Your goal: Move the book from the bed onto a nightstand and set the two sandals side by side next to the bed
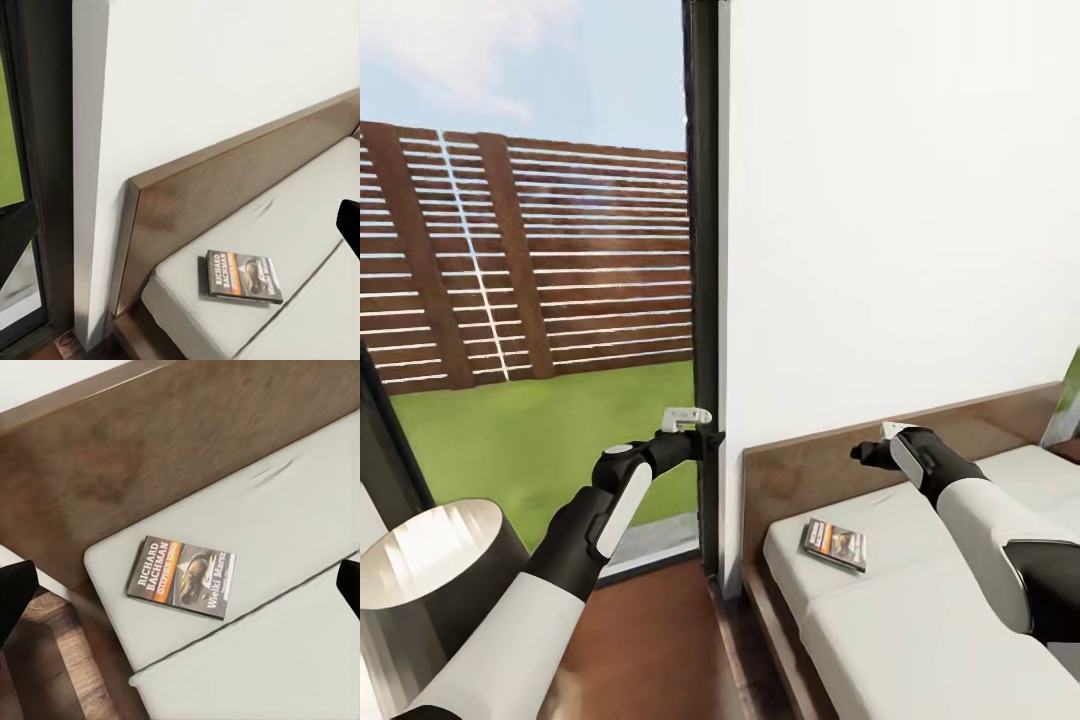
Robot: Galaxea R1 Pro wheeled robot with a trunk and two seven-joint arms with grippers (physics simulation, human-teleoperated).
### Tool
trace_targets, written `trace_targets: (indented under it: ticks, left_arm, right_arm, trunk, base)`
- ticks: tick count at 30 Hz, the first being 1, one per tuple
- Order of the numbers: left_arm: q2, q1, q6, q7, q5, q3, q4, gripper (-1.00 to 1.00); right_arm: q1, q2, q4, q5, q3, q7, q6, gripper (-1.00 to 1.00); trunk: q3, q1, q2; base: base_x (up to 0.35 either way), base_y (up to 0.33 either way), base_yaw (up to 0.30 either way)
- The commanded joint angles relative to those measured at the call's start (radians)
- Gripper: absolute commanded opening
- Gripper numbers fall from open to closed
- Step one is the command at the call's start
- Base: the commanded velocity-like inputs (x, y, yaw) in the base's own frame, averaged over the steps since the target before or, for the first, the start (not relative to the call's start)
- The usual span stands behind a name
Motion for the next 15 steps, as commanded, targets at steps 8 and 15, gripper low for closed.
trace_targets:
  ticks: [8, 15]
  left_arm:
    - [0.0, -0.001, 0.005, -0.002, 0.0, 0.001, 0.001, 1.0]
    - [0.0, -0.001, 0.005, -0.002, 0.0, 0.001, 0.003, 1.0]
  right_arm:
    - [0.0, -0.001, -0.002, -0.009, 0.006, -0.003, 0.005, 1.0]
    - [0.0, -0.001, -0.002, -0.01, 0.005, -0.003, 0.003, 1.0]
  trunk:
    - [0.024, -0.031, 0.055]
    - [0.046, -0.058, 0.104]
  base:
    - [0.0, 0.0, 0.0]
    - [0.008, 0.003, 0.0]
